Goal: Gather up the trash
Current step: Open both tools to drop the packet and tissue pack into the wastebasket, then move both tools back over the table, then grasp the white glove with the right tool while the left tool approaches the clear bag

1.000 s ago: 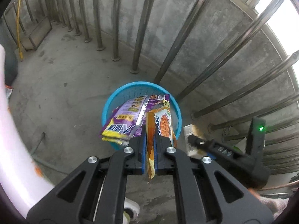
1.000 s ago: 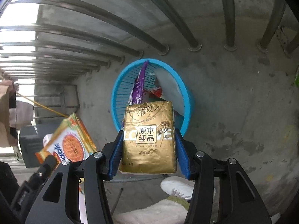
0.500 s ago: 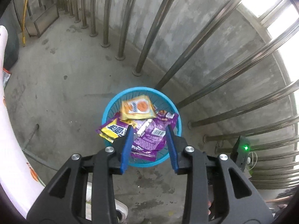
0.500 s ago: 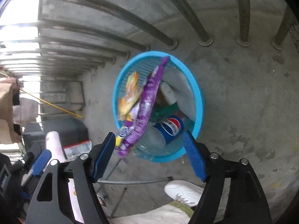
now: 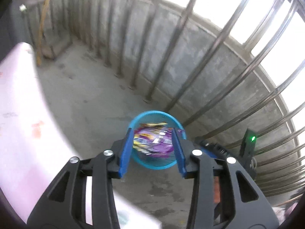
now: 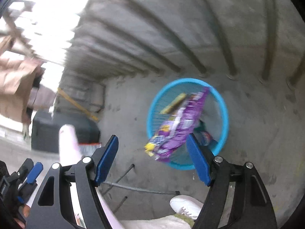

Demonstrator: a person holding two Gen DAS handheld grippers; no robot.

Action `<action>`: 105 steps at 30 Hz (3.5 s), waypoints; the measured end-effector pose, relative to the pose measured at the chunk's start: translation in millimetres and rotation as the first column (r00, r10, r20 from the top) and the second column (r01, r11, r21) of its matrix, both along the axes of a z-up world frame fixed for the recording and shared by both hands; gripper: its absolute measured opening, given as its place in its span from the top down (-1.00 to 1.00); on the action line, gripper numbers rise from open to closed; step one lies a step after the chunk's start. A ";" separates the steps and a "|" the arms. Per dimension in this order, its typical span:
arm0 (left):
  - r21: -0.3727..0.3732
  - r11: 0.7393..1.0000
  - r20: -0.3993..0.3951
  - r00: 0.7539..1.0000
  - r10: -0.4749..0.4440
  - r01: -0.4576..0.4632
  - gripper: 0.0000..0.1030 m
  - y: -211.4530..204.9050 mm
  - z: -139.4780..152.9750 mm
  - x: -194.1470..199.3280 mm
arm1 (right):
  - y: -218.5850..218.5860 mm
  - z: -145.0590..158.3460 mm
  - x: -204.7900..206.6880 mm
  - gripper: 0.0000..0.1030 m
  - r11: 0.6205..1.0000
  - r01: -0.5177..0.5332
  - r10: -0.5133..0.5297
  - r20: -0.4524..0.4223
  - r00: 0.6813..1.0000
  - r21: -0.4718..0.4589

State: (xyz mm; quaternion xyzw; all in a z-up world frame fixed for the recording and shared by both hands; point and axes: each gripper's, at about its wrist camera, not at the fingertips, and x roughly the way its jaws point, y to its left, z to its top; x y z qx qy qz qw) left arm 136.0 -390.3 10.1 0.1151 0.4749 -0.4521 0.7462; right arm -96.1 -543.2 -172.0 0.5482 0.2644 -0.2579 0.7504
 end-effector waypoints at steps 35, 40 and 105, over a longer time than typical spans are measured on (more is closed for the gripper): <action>0.128 0.857 0.210 0.858 0.469 -0.499 -0.10 425.1 -55.5 -106.0 | 465.4 92.2 136.8 0.20 -0.040 -0.914 0.867 -0.469 0.169 -0.404; 0.086 0.879 0.222 0.869 0.442 -0.469 -0.11 419.6 -64.3 -87.6 | 458.0 93.9 149.0 0.44 0.008 -0.909 0.844 -0.484 0.230 -0.418; -0.144 0.719 -0.235 0.730 0.642 -0.680 -0.83 441.3 -67.6 -29.1 | 381.2 84.6 192.6 0.15 0.303 -0.864 0.774 -0.425 0.469 -0.403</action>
